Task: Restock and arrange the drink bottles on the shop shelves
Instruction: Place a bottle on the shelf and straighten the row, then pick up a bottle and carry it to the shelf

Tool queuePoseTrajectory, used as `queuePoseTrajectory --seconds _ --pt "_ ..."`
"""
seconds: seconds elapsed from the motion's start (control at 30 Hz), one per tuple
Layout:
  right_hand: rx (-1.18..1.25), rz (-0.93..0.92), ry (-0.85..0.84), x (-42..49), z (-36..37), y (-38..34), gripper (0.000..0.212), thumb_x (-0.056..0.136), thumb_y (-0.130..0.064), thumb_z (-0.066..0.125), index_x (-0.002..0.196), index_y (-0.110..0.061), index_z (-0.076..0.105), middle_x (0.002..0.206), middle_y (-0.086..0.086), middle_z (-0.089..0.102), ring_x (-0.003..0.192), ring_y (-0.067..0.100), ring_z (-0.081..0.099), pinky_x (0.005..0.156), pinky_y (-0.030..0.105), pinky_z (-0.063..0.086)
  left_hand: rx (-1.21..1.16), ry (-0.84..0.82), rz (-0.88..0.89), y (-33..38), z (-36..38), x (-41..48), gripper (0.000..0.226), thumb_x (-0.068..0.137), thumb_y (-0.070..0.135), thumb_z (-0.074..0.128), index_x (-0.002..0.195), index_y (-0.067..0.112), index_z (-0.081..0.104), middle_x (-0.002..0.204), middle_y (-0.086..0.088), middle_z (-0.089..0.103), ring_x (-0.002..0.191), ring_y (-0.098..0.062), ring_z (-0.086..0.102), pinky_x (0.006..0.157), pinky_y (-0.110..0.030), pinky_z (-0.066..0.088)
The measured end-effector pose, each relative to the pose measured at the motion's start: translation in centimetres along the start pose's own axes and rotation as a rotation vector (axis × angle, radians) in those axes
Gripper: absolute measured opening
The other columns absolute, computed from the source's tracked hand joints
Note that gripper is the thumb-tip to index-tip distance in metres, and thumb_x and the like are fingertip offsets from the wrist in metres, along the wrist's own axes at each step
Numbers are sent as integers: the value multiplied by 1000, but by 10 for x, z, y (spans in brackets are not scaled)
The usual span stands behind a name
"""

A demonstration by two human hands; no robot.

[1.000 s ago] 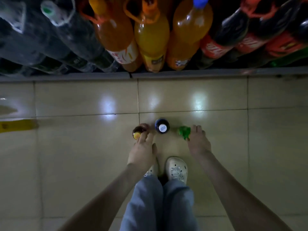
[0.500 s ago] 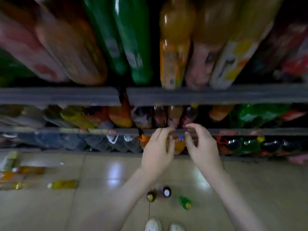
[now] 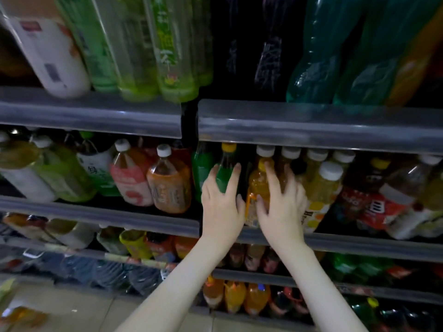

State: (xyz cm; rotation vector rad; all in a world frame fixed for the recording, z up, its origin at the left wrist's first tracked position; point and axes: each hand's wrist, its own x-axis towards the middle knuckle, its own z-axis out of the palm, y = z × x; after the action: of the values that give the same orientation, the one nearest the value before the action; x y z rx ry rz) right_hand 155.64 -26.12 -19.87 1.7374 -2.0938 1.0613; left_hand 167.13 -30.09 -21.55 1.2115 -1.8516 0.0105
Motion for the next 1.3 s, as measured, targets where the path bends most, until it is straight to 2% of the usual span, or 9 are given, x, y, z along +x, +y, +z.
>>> queuePoseTrajectory --seconds 0.17,0.3,0.47,0.6,0.7,0.87,1.0,1.2,1.3 --pt "-168 -46 -48 3 7 7 85 80 -30 65 151 -30 19 148 15 36 131 32 30 109 56 20 -69 -99 93 4 12 -8 58 84 13 58 140 21 42 142 -21 32 127 -36 32 109 -42 24" --pt "-200 16 -12 2 4 15 92 73 -25 69 151 -26 21 151 15 30 138 32 23 111 54 11 -180 -211 159 13 23 -4 72 86 17 56 149 24 21 148 -17 21 133 -33 24 110 -40 23" --pt "-69 39 -71 15 0 32 78 76 -9 66 147 -19 34 152 16 14 136 40 26 110 50 28 -187 -267 152 26 46 12 92 83 12 61 149 32 0 145 -24 27 129 -43 33 105 -51 35" --pt "17 -32 -11 13 -14 37 62 83 -8 66 140 -17 44 140 12 26 128 31 36 105 34 31 -217 -185 73 33 43 13 87 74 6 71 142 23 18 123 -26 43 103 -43 46 82 -54 48" --pt "71 -105 78 -1 -26 43 50 88 -17 64 136 -13 49 125 9 33 113 25 45 95 31 42 -243 -88 127 31 31 -2 77 75 10 75 135 19 28 121 -20 39 100 -43 48 76 -49 51" --pt "242 -71 3 -23 -36 54 46 93 -28 51 137 -13 46 129 1 51 121 7 43 103 16 34 -250 -47 205 20 14 -22 68 80 11 74 131 17 30 126 -20 38 111 -37 47 87 -47 51" --pt "327 -26 13 -31 -47 51 43 88 -25 54 127 -8 54 119 -7 53 115 -4 43 99 1 29 -266 -95 191 12 2 -25 64 86 17 69 136 16 29 126 -25 45 112 -36 52 91 -31 48" --pt "327 -63 77 -49 -74 47 32 91 -28 57 118 -12 53 107 -6 56 100 -2 51 89 3 39 -405 -11 233 4 -39 -46 69 84 20 68 135 16 21 130 -18 40 123 -25 44 105 -21 37" --pt "346 -11 -45 -63 -84 46 31 90 -28 59 118 -18 54 104 -9 59 94 -1 54 83 3 41 -433 -75 157 -7 -56 -75 70 81 26 69 134 19 24 130 -10 42 122 -15 44 103 -20 38"
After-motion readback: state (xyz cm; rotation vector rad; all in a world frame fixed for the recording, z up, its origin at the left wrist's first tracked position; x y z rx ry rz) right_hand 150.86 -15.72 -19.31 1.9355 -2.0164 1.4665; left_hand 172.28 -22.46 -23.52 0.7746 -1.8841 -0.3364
